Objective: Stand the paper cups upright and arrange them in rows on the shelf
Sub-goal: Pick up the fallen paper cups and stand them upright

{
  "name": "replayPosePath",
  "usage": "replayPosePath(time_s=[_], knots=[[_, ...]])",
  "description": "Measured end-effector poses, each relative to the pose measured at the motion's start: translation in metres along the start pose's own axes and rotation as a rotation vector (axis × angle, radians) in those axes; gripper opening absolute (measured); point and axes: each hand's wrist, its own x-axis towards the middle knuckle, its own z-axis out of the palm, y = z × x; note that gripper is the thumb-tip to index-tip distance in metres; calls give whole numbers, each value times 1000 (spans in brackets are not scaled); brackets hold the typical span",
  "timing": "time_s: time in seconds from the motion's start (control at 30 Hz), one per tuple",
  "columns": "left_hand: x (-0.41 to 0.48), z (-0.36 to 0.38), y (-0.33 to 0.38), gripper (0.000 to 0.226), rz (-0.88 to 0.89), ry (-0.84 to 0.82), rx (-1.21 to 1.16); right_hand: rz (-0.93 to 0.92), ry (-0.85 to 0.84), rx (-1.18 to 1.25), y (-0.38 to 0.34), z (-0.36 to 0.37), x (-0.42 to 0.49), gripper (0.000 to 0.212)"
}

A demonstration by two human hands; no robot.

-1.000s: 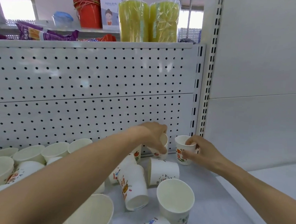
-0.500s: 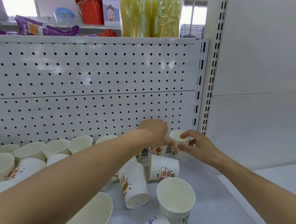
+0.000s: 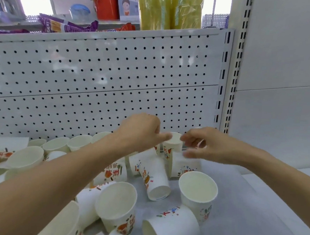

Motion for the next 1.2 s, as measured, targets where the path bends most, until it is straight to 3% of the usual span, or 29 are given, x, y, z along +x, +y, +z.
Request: replayPosePath(time_s=[0.1,0.2,0.33,0.67,0.83,0.93,1.2], knots=[[-19,10,-8,44,-34,-101,156,83,-201,-151,-11,14,7,62],[-18,23,-24,23,-20,-263,94,87,-296,-141,-15,23,10,62],[-14,31,-35,60,-15,-458,-92,87,-319,-210,-12,29,13,67],[-10,48,-19,65,38,-414,-171,149,-238,-70,-8,27,-6,66],[-13,41,-28,76,-103,-269,-367,208,70,194,7,16,-16,63],[-17,43,-31,83,-124,-224,-434,203,177,222,10,19,-15,66],[-23,40,-33,91,-116,-272,-378,252,69,146,15,29,-14,82]])
